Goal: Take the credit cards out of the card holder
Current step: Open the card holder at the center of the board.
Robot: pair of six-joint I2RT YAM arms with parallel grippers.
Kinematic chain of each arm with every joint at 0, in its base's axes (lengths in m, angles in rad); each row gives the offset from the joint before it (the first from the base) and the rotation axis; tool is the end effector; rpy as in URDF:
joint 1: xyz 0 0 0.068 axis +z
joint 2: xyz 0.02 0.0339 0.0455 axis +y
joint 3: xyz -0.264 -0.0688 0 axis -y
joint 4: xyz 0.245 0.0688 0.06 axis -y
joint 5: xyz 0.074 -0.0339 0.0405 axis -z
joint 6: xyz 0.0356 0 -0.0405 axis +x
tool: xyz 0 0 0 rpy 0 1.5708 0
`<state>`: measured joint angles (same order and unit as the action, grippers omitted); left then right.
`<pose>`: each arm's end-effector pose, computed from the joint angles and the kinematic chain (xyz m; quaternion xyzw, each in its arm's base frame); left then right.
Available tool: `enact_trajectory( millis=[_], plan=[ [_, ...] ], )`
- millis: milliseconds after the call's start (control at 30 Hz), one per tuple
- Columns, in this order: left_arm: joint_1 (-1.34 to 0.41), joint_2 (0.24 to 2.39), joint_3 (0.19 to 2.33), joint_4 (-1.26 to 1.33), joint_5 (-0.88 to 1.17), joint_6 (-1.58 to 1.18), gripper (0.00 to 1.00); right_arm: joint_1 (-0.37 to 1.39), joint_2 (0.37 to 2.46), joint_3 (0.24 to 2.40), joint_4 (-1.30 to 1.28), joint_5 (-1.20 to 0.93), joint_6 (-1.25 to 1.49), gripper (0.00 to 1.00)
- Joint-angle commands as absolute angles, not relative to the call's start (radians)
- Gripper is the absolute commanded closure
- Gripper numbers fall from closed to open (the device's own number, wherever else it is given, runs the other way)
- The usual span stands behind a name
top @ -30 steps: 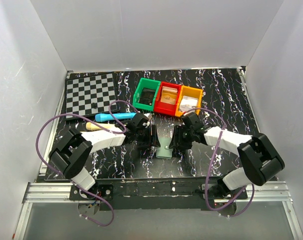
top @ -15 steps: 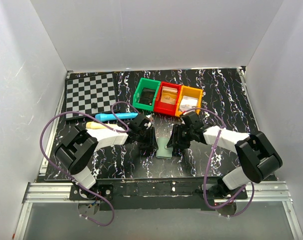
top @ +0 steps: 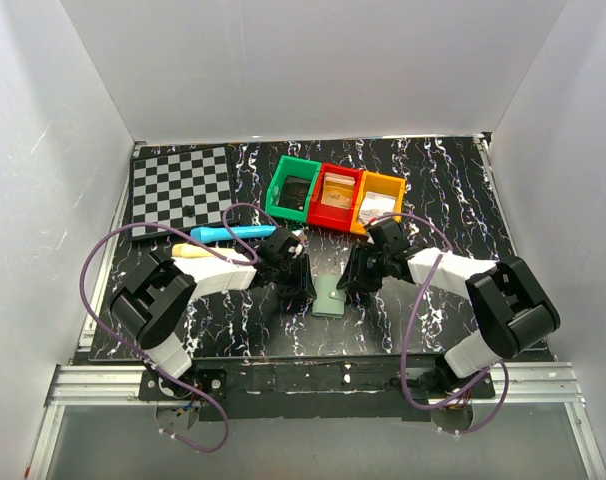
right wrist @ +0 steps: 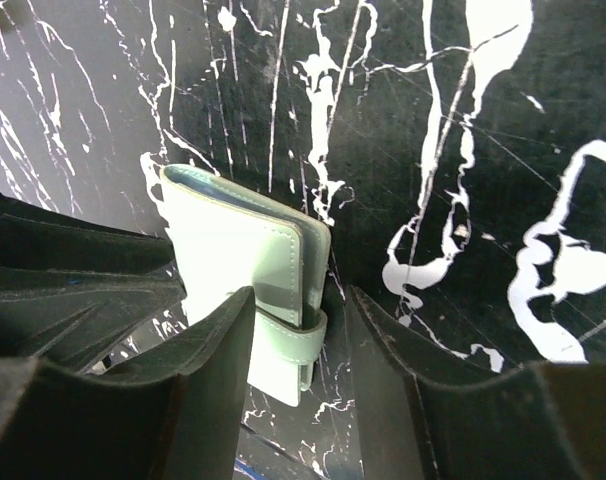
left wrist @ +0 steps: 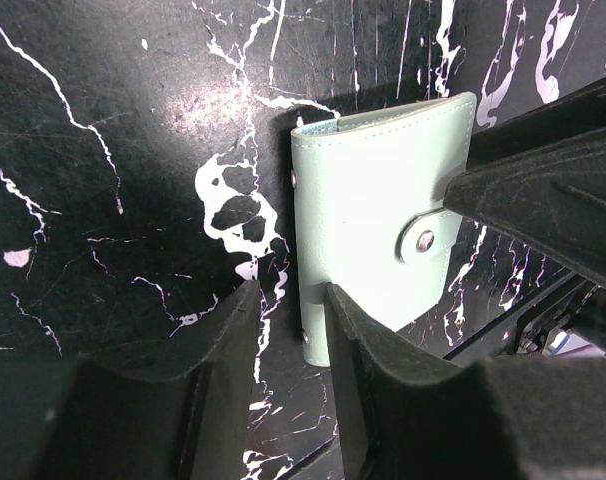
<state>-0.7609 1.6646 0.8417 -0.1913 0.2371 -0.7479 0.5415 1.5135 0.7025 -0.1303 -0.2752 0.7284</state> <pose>0.2207 -0.2217 0.1453 0.0387 0.9545 -0.2697 0.1209 0.2357 0.1531 0.1533 0.0456 0.9417 0.2869 0.1695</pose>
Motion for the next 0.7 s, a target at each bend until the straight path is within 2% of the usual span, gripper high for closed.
enact_trajectory(
  millis=[0,533,633,667],
  plan=[
    [-0.759,1.683,0.851,-0.206,0.235,-0.733,0.68,0.54,1.549,0.716,-0.089,-0.316,0.709,0.52],
    [-0.759,1.713,0.868,-0.198,0.255,-0.719,0.68,0.54,1.574,0.689,-0.025,-0.394,0.715,0.77],
    [-0.759,1.72,0.868,-0.198,0.255,-0.719,0.68,0.54,1.566,0.681,-0.025,-0.396,0.715,0.78],
    [-0.759,1.72,0.868,-0.198,0.255,-0.722,0.68,0.541,1.56,0.68,-0.028,-0.39,0.713,0.75]
  ],
)
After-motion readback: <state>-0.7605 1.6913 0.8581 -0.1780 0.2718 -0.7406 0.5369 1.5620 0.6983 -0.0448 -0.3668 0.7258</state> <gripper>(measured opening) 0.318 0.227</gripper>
